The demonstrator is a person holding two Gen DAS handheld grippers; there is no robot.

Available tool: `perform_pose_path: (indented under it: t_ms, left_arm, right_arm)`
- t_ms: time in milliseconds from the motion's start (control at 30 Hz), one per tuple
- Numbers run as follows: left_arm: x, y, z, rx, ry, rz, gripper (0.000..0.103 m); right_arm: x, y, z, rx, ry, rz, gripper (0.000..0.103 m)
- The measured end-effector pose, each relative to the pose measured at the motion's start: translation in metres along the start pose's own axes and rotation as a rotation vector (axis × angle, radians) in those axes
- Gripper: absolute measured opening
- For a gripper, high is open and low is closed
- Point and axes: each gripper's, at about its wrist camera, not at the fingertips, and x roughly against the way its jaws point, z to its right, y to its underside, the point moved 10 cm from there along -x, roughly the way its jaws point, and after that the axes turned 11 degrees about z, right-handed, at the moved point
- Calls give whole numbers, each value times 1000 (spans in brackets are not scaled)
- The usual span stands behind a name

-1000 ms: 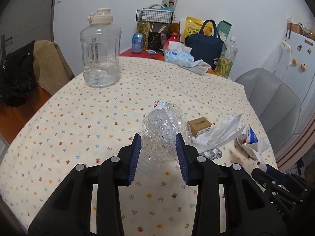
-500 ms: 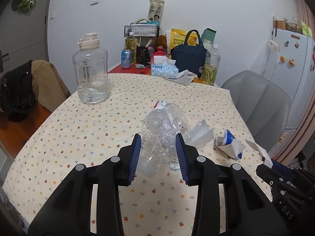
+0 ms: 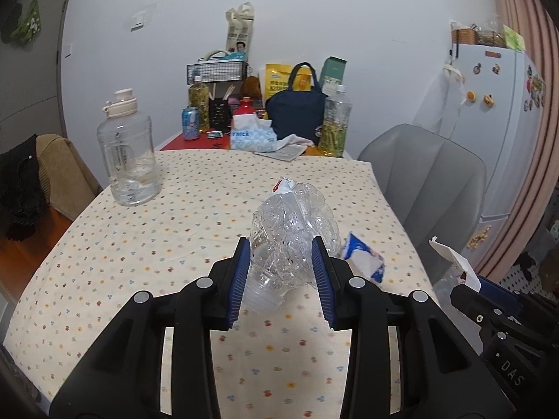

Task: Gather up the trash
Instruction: 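Carry the bottle and white paper in both tools toward the trash bin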

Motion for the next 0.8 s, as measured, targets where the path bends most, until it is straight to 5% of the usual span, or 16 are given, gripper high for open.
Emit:
perform_pose_path:
  t_ms: [800]
  left_arm:
    - [-22,21,152,-126,218,-49,36]
  right_arm:
    - [29,6,139,-133,200,21,27]
